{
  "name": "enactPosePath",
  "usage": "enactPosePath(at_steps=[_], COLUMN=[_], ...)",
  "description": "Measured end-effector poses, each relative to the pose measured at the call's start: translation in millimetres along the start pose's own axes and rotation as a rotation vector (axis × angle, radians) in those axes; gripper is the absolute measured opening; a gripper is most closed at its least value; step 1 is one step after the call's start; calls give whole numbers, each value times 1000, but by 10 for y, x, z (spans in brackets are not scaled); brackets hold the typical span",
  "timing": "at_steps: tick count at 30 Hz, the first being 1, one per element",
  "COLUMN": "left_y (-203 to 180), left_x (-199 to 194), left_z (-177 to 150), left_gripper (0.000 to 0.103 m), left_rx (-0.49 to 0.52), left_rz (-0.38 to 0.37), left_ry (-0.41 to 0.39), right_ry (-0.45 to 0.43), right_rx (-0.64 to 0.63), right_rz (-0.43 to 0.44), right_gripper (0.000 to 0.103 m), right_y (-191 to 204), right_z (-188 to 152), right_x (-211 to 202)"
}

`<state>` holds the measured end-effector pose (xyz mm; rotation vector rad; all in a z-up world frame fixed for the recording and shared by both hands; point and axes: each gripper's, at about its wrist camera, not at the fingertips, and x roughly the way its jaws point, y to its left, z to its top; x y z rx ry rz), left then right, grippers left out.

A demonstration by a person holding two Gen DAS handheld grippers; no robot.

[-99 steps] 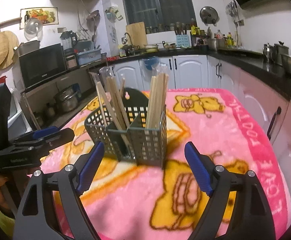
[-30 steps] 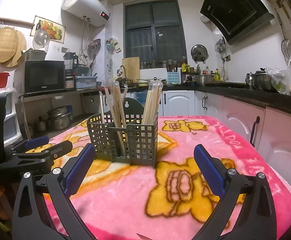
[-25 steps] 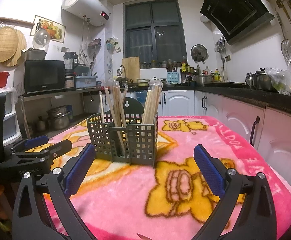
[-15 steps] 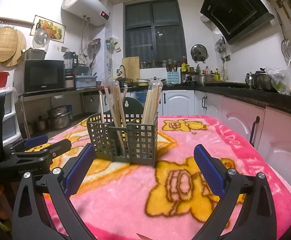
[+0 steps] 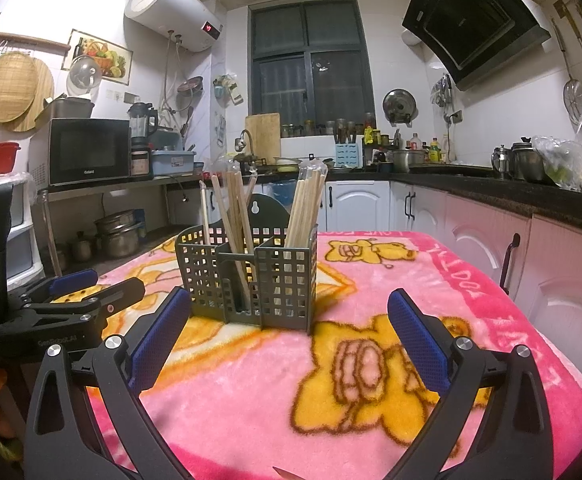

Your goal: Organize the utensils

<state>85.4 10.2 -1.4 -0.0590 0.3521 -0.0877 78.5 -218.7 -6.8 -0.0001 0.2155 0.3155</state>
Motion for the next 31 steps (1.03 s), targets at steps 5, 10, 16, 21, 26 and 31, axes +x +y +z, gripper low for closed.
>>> enactPosePath(at_steps=[5, 10, 16, 21, 26, 31], left_y=[0, 0, -23, -29, 198, 786], left_x=[-1, 0, 4, -9, 97, 435], left_z=[5, 4, 19, 25, 171, 398], left_gripper=[92, 92, 92, 92, 92, 92], left_rx=[-2, 2, 11, 9, -49, -21], left_rz=[-1, 5, 49, 58, 75, 232], left_ry=[0, -2, 6, -2, 110, 245], right_ry=[1, 1, 2, 2, 109, 536], right_rx=[0, 0, -2, 2, 61, 110], right_rz=[0, -1, -2, -3, -46, -361], right_gripper=[96, 97, 97, 97, 96, 96], right_y=[3, 0, -4, -14, -301, -1229], right_z=[5, 4, -1, -1, 81, -11], right_x=[0, -1, 7, 9, 186, 874])
